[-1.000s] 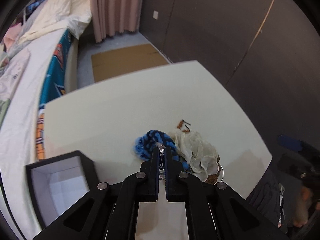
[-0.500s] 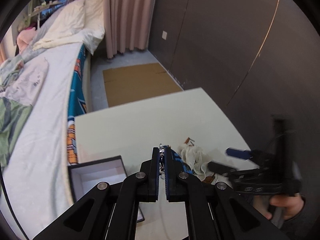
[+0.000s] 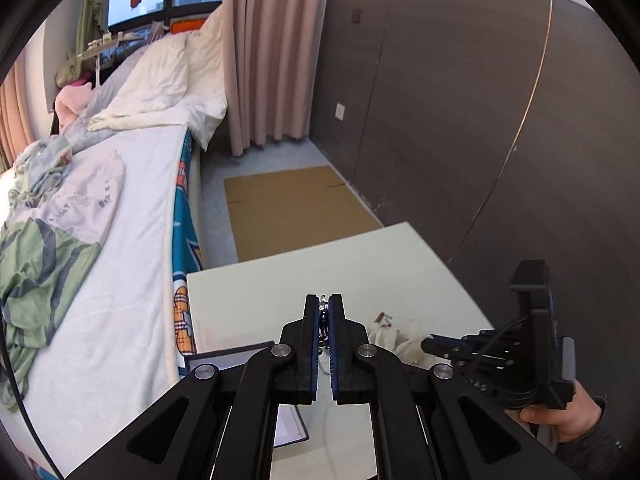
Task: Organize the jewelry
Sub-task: 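Lift the silver chain with the left tool and carry it over the black box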
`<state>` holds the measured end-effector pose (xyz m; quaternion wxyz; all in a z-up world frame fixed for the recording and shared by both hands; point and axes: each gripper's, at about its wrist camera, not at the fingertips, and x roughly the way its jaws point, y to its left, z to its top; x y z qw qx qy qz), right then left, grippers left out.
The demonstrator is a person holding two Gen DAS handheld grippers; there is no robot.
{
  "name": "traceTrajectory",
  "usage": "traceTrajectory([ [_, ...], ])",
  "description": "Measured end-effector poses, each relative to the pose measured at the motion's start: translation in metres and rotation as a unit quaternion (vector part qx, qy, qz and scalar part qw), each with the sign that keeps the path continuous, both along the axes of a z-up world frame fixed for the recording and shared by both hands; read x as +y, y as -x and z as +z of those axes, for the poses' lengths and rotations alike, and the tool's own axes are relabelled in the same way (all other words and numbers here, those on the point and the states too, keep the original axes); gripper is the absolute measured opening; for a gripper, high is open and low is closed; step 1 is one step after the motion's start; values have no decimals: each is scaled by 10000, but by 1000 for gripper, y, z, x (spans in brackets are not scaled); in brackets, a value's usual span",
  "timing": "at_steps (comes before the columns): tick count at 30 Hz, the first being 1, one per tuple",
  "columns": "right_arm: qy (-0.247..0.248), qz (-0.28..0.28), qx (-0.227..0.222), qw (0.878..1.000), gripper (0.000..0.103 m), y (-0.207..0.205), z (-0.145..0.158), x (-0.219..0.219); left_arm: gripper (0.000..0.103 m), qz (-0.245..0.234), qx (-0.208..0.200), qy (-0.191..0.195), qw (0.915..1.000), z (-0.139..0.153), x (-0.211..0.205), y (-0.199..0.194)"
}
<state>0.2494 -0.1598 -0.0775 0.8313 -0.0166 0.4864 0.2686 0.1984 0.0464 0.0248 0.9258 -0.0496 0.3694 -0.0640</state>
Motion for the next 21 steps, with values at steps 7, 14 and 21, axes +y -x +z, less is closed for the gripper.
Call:
traceTrajectory([
  [7, -606, 14, -314, 9977, 3, 7, 52, -11, 4, -39, -351, -36, 9994, 31, 3, 10],
  [14, -799, 110, -609, 9949, 3, 11, 85, 1, 4, -41, -720, -126, 9973, 68, 9, 15],
  [21, -902, 241, -828, 9922, 3, 16, 107, 19, 4, 3, -1206, -309, 9922, 116, 18, 24],
])
